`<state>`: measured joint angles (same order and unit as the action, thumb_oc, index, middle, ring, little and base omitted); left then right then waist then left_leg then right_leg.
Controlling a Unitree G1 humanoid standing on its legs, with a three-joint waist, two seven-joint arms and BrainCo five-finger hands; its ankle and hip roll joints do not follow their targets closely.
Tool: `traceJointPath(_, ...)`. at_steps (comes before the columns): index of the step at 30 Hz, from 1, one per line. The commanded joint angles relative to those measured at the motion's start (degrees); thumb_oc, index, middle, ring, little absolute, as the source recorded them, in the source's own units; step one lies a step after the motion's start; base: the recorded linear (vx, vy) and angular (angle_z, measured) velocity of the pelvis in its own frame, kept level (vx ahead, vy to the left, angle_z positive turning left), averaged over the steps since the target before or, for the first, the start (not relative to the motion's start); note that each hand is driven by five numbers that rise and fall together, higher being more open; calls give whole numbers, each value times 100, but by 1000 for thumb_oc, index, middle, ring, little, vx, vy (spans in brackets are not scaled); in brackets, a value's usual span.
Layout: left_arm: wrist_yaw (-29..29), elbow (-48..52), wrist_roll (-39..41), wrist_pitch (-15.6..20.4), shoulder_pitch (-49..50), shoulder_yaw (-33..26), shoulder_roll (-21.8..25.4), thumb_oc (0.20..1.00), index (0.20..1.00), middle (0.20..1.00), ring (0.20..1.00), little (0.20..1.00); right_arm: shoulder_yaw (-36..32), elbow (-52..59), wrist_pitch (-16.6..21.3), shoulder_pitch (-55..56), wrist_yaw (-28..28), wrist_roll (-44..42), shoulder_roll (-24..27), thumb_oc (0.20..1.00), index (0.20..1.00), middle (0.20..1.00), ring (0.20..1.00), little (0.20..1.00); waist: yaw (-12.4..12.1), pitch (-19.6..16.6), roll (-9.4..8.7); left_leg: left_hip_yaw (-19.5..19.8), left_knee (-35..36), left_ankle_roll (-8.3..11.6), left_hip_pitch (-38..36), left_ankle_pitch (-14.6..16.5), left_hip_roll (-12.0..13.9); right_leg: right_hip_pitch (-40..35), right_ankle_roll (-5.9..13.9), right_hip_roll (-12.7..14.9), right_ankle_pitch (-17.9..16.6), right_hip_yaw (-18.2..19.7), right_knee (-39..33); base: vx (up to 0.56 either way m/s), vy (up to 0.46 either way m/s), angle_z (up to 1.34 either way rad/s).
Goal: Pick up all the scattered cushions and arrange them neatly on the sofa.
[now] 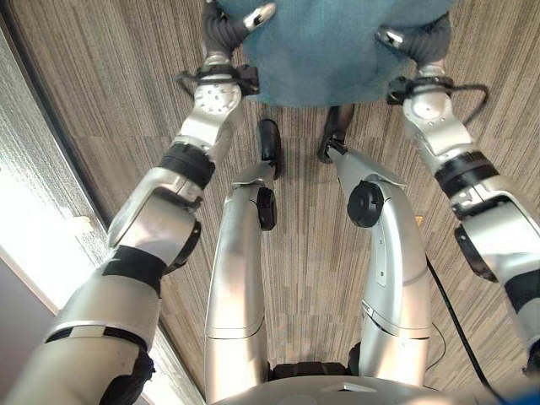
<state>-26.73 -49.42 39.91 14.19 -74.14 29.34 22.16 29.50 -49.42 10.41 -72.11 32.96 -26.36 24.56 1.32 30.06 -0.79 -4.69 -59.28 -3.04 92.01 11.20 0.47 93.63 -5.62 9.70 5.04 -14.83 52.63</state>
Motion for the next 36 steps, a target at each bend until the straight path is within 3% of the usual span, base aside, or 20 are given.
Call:
traceJointPath(1,41,418,12,488,-47,52,-198,200,200,200,200,200,522,747,666,-539,-247,113,-535,200,200,200,200,200,-18,-280,277,557,719,345,-206,-177,-101,-367,844,181,466,223,207,8,21,-10)
traceJointPath(7,-73,996,-37,624,277,-141,-95,200,200,200,200,200,201,1517,836,-382,-133,279,-389,200,200,200,200,200,21,-580,239,502,764,365,-206,-209,-154,-367,791,142,476,212,225,2,-33,-2)
traceJointPath(10,-174,1533,-31,767,955,-585,-206,200,200,200,200,200,-283,2117,907,212,2,566,-333,200,200,200,200,200,53,-1150,215,413,1065,392,-213,-249,-162,-371,808,94,443,169,-34,-10,-4,11)
traceJointPath(12,-220,1894,-108,804,1312,-787,-284,200,200,200,200,200,-423,2382,875,530,22,792,-346,200,200,200,200,200,56,-1284,225,378,1415,406,-545,-272,-118,-653,840,92,443,80,-280,-68,30,12)
traceJointPath(16,-222,2510,-450,800,2031,-1067,-484,200,200,200,200,200,-705,2804,884,1270,-56,1097,-437,200,200,200,200,200,49,-1418,242,499,2175,459,-1557,-369,-68,-1671,902,45,393,-59,-930,-80,-13,-3)
traceJointPath(17,-190,2931,-684,803,2579,-1271,-582,200,200,200,200,200,-904,3110,869,1889,-200,1296,-434,200,200,200,200,200,25,-1500,252,605,2646,528,-2262,-437,-45,-2387,912,24,354,-83,-1376,-48,-3,9)
traceJointPath(23,183,3661,-1276,687,3949,-1357,-605,200,200,200,200,200,-1183,3884,888,3412,-709,1556,-414,200,200,200,200,200,-100,-1794,169,754,3644,641,-4104,-521,-44,-4173,1000,93,248,-215,-2359,11,10,7)
traceJointPath(24,338,3835,-1348,694,4388,-1335,-563,200,200,200,200,200,-1194,4055,842,3830,-878,1652,-381,200,200,200,200,200,-149,-1844,141,793,3925,632,-4701,-555,-62,-4784,1022,70,186,-279,-2707,9,64,11)
traceJointPath(26,429,4071,-1352,695,4786,-1374,-603,200,200,200,200,200,-1231,4195,825,4273,-1010,1696,-456,200,200,200,200,200,-179,-1863,102,797,4171,608,-5197,-726,-111,-5324,1030,78,-42,-384,-3055,86,88,12)
traceJointPath(27,606,4291,-1421,685,5413,-1436,-563,200,200,200,200,200,-1266,4302,803,4841,-1222,1725,-471,200,200,200,200,200,-215,-1897,72,760,4491,592,-6069,-704,-116,-6237,1080,53,-112,-450,-3497,253,97,18)
traceJointPath(30,736,4403,-1482,669,5779,-1506,-487,200,200,200,200,200,-1326,4372,787,5120,-1342,1790,-416,200,200,200,200,200,-240,-1924,65,718,4730,583,-6658,-670,-118,-6858,1123,30,-167,-472,-3817,183,86,6)
traceJointPath(32,1004,4508,-1498,603,6407,-1684,-374,200,200,200,200,200,-1503,4438,751,5655,-1619,1748,-389,200,200,200,200,200,-273,-2161,28,624,5114,559,-7564,-592,-121,-7853,1218,-41,-279,-416,-4432,293,181,-3)
traceJointPath(34,1106,4516,-1531,496,6778,-1819,-337,200,200,200,200,200,-1603,4424,699,5895,-1800,1708,-446,200,200,200,200,200,-323,-2327,-2,529,5280,490,-8033,-551,-146,-8367,1289,-41,-380,-368,-4776,226,207,-23)
traceJointPath(36,1234,4596,-1529,427,7030,-1948,-283,200,200,200,200,200,-1684,4441,645,5989,-1930,1693,-484,200,200,200,200,200,-439,-2422,52,420,5381,394,-8393,-479,-178,-8581,1382,29,-384,-346,-4676,151,264,-29)
